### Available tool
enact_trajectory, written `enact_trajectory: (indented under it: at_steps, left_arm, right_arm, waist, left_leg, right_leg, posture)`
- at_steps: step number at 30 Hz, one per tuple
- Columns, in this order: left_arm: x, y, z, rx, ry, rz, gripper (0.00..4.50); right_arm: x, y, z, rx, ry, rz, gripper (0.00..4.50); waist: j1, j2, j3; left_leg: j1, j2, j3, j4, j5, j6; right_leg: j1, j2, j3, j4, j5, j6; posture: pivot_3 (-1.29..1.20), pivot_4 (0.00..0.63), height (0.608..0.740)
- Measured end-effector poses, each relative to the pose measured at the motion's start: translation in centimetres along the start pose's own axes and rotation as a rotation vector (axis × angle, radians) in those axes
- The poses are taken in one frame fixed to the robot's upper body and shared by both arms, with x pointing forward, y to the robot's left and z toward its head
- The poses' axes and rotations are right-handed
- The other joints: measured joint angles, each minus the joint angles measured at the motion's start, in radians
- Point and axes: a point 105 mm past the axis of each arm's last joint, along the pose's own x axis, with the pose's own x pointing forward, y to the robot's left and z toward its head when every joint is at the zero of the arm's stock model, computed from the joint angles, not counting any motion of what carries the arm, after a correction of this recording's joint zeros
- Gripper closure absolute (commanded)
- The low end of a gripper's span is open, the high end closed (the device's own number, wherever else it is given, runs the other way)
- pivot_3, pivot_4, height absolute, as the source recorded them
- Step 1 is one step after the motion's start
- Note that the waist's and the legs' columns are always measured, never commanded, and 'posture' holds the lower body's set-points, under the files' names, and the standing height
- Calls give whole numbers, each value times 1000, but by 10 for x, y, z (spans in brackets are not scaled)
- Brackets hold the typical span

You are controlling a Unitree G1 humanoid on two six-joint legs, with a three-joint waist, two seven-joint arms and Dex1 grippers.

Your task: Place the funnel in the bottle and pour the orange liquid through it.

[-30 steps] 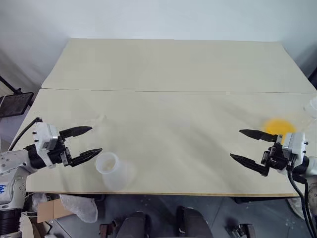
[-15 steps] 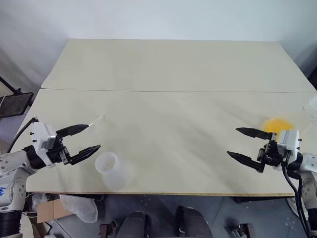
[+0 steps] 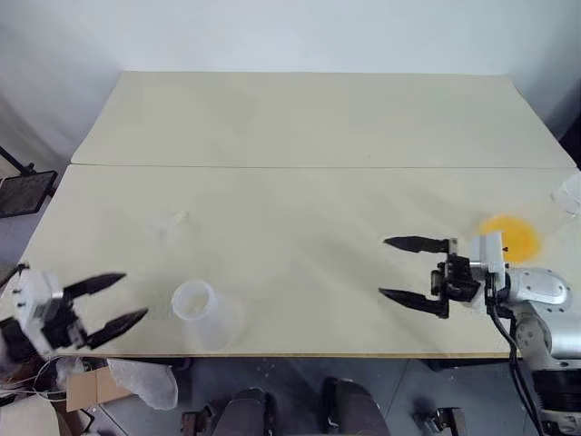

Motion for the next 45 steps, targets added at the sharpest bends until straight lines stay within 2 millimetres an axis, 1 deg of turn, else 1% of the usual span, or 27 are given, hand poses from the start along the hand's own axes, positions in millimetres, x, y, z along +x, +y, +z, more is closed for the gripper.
enact_trajectory:
  at_steps: [2, 3, 5, 7, 13, 17, 20, 27, 30, 32, 35, 39, 40, 41, 45]
  left_arm:
    - [-5, -9, -4, -5, 28, -24, 14]
    - [-6, -13, -2, 3, 36, -37, 14]
    - [-5, -20, 5, 25, 32, -63, 14]
    - [0, -26, 16, 54, -2, -80, 14]
    - [17, -41, 38, 82, -92, -109, 14]
    - [39, -56, 54, 75, -159, -185, 14]
    - [49, -66, 61, 78, -176, -243, 14]
    - [71, -72, 66, 61, -236, -302, 14]
    - [81, -72, 70, 65, -259, -312, 14]
    - [84, -70, 73, 55, -271, -320, 14]
    - [85, -68, 69, 4, -256, -324, 613]
    - [84, -67, 70, 24, -253, -328, 1825]
    - [84, -65, 72, 40, -254, -328, 2011]
    - [84, -65, 72, 46, -247, -333, 2103]
    - [89, -63, 75, 60, -256, -355, 2103]
  right_arm:
    - [3, 2, 4, 2, -11, 18, 0]
    - [4, 3, 6, 3, -18, 23, 0]
    - [6, 4, 9, 11, -31, 29, 0]
    - [6, 4, 10, 14, -35, 35, 0]
    - [6, 5, 10, 17, -31, 38, 0]
    - [3, 3, 3, 29, -5, 19, 0]
    - [0, 1, 0, 40, 4, 4, 0]
    - [-6, -2, 1, 25, 13, -33, 0]
    - [-6, -3, 1, 14, 18, -45, 0]
    - [-6, -3, 0, 11, 20, -52, 0]
    - [-7, -3, -1, 17, 24, -65, 0]
    - [-8, -3, -2, 15, 24, -78, 0]
    - [-7, -4, -2, 10, 23, -82, 0]
    - [-7, -4, -1, 4, 22, -86, 0]
    - [-7, -4, -1, -1, 22, -103, 0]
  waist:
    - [5, 0, 0]
    - [7, 0, 0]
    - [7, 0, 0]
    - [4, 0, 0]
    - [-2, 0, 0]
    - [0, 0, 0]
    - [-1, 0, 0]
    - [0, 0, 0]
    - [1, 0, 0]
    - [1, 0, 0]
    - [0, 0, 0]
    - [0, 0, 0]
    - [0, 0, 0]
    - [0, 0, 0]
    - [6, 0, 0]
  left_leg:
    - [0, 0, -1, 0, -1, -1]
    - [0, 0, -2, 0, -2, -3]
    - [-1, -1, -2, 0, -2, -3]
    - [-1, -1, -2, 0, -2, -3]
    - [-1, 0, -2, 0, -1, -1]
    - [-1, -1, -2, 0, 0, 0]
    - [0, -1, -2, 0, 0, 0]
    - [0, -1, -1, 0, 0, 1]
    - [0, -1, -1, 0, 0, 1]
    - [0, -1, -1, 0, 0, 1]
    - [0, -1, -1, 0, 0, 1]
    - [0, -1, -1, 0, 0, 1]
    - [0, -1, -1, 1, 0, 1]
    - [0, -1, -1, 1, 0, 1]
    - [0, -1, -1, 1, 0, 1]
  right_leg:
    - [0, -1, 0, -2, 0, 0]
    - [1, -1, 0, -3, 0, 0]
    - [0, -1, 0, -3, 0, 0]
    - [0, -1, 0, -3, 0, -1]
    - [0, -1, -1, -3, 0, -1]
    - [1, -1, -1, -3, 0, -1]
    - [1, 0, -1, -2, 0, -1]
    - [2, 1, -1, 0, 0, 0]
    - [2, 2, -1, 1, 0, 0]
    - [2, 2, -1, 1, 0, 0]
    - [1, 2, -1, 1, 0, 0]
    - [2, 2, -1, 1, 0, 0]
    - [2, 2, -1, 1, 0, 0]
    - [2, 2, -1, 1, 0, 0]
    - [2, 2, -1, 2, 0, 0]
  posture:
    - [0, 150, 740]
    - [0, 150, 740]
    - [0, 150, 740]
    - [0, 150, 740]
    - [0, 150, 740]
    - [0, 150, 740]
    - [0, 150, 740]
    - [0, 150, 740]
    - [0, 150, 740]
    - [0, 150, 740]
    - [0, 150, 740]
    - [0, 150, 740]
    - [0, 150, 740]
    - [0, 150, 740]
    - [0, 150, 740]
